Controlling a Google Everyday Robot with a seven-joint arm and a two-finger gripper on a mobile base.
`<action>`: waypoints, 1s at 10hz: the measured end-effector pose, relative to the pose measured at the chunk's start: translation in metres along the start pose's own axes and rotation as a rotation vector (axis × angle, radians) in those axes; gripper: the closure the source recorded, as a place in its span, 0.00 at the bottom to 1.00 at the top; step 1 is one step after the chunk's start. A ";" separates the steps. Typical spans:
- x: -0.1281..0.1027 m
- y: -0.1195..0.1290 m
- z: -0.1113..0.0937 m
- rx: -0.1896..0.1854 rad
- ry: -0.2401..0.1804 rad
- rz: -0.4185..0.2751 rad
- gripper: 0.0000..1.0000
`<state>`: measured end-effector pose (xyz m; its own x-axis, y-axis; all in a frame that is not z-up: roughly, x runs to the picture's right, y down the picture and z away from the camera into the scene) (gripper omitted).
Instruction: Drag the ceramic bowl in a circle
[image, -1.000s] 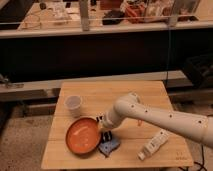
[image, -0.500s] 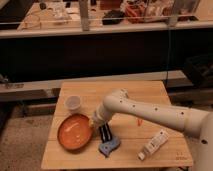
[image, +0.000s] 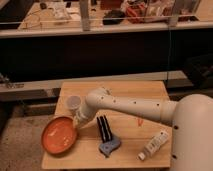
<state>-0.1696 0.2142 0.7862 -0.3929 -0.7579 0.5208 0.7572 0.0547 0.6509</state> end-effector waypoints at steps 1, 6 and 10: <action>-0.010 -0.007 0.004 0.022 -0.017 -0.024 0.98; -0.089 -0.009 0.004 0.101 -0.109 -0.085 0.98; -0.119 0.030 -0.026 0.007 -0.107 -0.020 0.98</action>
<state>-0.0867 0.2896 0.7293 -0.4618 -0.6853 0.5631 0.7451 0.0447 0.6655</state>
